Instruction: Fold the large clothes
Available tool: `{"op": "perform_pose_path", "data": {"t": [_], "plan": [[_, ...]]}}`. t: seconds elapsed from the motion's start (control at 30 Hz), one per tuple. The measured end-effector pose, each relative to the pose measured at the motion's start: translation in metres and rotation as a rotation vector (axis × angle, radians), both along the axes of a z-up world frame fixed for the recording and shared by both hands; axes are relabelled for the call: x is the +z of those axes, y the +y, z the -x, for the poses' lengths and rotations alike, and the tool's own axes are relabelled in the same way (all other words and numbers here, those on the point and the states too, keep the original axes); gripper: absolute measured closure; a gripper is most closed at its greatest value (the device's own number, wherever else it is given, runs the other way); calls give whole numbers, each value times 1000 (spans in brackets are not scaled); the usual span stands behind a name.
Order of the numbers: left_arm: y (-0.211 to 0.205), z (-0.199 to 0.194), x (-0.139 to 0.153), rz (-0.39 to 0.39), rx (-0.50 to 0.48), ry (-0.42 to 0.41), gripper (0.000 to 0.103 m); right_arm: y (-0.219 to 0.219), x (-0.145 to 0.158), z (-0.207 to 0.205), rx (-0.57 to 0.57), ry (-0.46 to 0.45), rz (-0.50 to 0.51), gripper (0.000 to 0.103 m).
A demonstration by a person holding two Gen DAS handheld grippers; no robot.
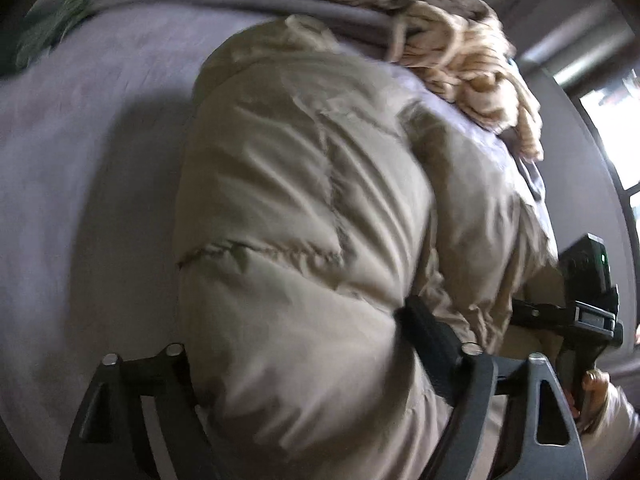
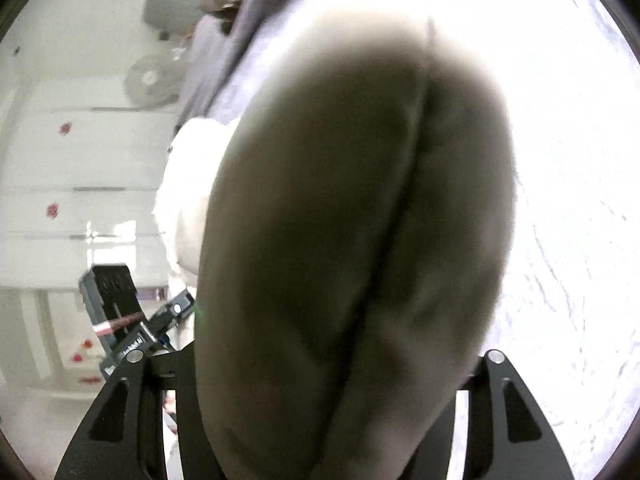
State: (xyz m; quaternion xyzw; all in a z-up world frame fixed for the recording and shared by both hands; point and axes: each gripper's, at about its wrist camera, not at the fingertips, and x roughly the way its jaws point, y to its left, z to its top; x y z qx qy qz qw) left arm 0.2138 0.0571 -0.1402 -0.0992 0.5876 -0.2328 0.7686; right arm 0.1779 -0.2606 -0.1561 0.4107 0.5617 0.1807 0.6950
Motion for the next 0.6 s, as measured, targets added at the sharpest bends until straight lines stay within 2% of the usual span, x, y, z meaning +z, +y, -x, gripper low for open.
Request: {"op": "perform_pose_path", "data": {"t": [0.07, 0.13, 0.2, 0.23, 0.3, 0.37, 0.43, 0.5, 0.53, 0.6], "plan": [[10, 5, 1, -3, 8, -3, 16, -5, 4, 7, -28, 18, 19, 40], [14, 9, 12, -46, 16, -33, 16, -14, 26, 22, -52, 1, 113, 40], [22, 13, 35, -79, 37, -117, 16, -23, 56, 41, -94, -61, 209, 40], [21, 9, 46, -80, 51, -147, 16, -28, 73, 53, -117, -107, 224, 40], [36, -1, 62, -82, 86, -198, 19, -36, 98, 75, -132, -186, 187, 40], [37, -20, 65, -95, 110, -217, 19, -26, 117, 68, -96, -241, 116, 40], [23, -43, 57, -118, 126, -218, 19, -11, 115, 56, -36, -222, 100, 40], [11, -57, 48, -149, 140, -215, 19, 16, 99, 32, -7, -147, 194, 39], [10, -60, 44, -149, 148, -211, 19, 24, 87, 17, -13, -100, 229, 39], [9, -62, 39, -135, 165, -197, 19, 23, 64, 4, -45, -45, 221, 40]]}}
